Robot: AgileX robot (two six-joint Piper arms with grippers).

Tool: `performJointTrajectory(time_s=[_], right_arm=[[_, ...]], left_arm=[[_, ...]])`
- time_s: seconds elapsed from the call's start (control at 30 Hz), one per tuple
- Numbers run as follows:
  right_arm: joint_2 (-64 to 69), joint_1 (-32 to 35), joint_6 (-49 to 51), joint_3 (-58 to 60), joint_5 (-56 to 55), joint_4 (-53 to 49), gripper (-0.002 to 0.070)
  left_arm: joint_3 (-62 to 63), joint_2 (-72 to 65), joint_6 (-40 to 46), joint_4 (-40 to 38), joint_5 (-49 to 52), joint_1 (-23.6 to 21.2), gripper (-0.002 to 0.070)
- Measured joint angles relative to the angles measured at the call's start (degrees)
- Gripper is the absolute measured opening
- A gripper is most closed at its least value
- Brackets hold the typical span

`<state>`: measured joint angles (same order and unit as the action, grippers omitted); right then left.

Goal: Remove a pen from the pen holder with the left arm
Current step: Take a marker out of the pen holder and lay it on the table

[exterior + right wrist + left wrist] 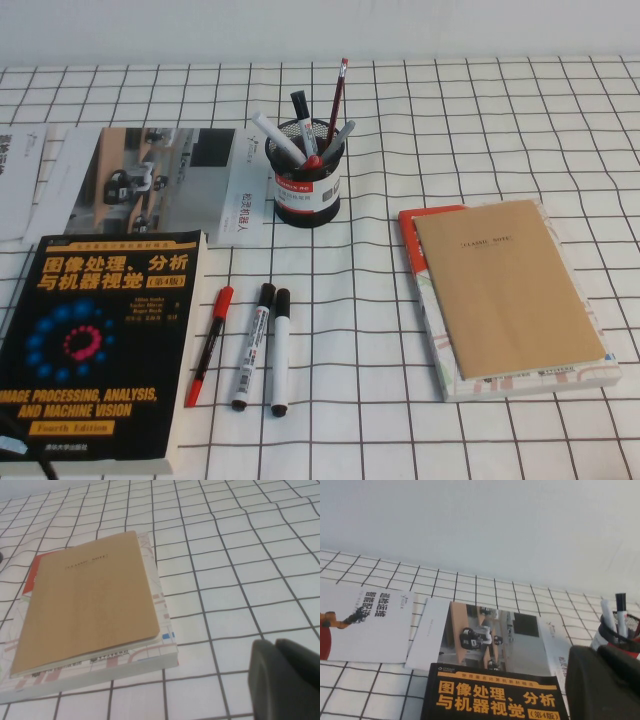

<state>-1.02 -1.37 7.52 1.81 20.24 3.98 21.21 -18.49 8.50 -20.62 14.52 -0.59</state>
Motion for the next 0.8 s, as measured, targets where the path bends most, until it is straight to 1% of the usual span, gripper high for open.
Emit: performJointTrajectory(time_s=[0.1,0.2,0.27,0.37,0.43,0.53,0.67,0.73,0.8], right_arm=[[0.0,0.0,0.0,0.0,0.0,0.0,-0.0016],[0.0,0.0,0.0,0.0,0.0,0.0,-0.0016],[0.0,0.0,0.0,0.0,0.0,0.0,-0.0016],[0.0,0.0,0.0,0.0,0.0,0.0,-0.0017],[0.0,0.0,0.0,0.0,0.0,0.0,-0.0016],[0.0,0.0,0.0,0.0,0.0,0.0,-0.0016],[0.0,0.0,0.0,0.0,0.0,0.0,-0.0016],[0.0,0.0,0.0,0.0,0.0,0.0,-0.0017],[0.0,0.0,0.0,0.0,0.0,0.0,-0.0016]], left_arm=[[3.0,-6.1,4.9,-2.4,0.0,0.0,-0.0002],[4.8,-11.4,6.4,-2.9,-1.6,1.0,-0.0002],[5.0,-14.5,6.5,-1.0,-4.4,3.7,-0.0002],[5.0,-18.9,5.1,4.9,-9.5,9.3,-0.0002],[5.0,-22.4,3.6,7.8,-14.5,13.6,-0.0002],[5.0,-28.2,0.6,10.0,-23.0,18.6,-0.0002],[6.0,-37.9,-1.1,12.5,-32.0,22.8,-0.0002],[7.1,-43.0,-1.5,15.4,-34.6,24.0,0.0005],[8.6,-47.3,-1.5,18.5,-36.0,24.5,0.0030]])
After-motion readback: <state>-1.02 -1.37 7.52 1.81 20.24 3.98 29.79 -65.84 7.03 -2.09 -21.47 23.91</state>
